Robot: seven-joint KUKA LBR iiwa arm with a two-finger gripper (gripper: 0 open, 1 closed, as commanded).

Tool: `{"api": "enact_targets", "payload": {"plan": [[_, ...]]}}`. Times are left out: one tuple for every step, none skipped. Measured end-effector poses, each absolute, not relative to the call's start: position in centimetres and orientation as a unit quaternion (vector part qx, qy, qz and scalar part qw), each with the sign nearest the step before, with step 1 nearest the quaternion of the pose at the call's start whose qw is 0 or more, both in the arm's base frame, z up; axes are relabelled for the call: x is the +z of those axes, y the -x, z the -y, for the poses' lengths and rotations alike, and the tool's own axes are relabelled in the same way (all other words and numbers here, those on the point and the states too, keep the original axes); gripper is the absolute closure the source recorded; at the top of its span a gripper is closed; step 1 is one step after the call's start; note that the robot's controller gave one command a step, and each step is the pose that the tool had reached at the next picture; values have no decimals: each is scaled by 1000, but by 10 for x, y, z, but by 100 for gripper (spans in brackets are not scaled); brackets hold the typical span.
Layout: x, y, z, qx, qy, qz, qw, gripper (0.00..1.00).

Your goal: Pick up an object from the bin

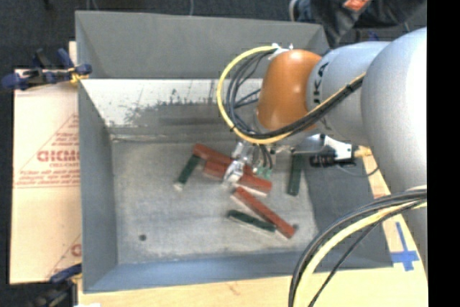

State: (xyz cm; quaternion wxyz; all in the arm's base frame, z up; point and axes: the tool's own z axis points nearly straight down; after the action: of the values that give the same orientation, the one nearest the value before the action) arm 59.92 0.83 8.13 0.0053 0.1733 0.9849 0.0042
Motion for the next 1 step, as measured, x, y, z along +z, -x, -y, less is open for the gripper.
{"api": "enact_targets", "payload": {"plan": [[84, -598, -8, 3, -173, -985, 4, 100]]}}
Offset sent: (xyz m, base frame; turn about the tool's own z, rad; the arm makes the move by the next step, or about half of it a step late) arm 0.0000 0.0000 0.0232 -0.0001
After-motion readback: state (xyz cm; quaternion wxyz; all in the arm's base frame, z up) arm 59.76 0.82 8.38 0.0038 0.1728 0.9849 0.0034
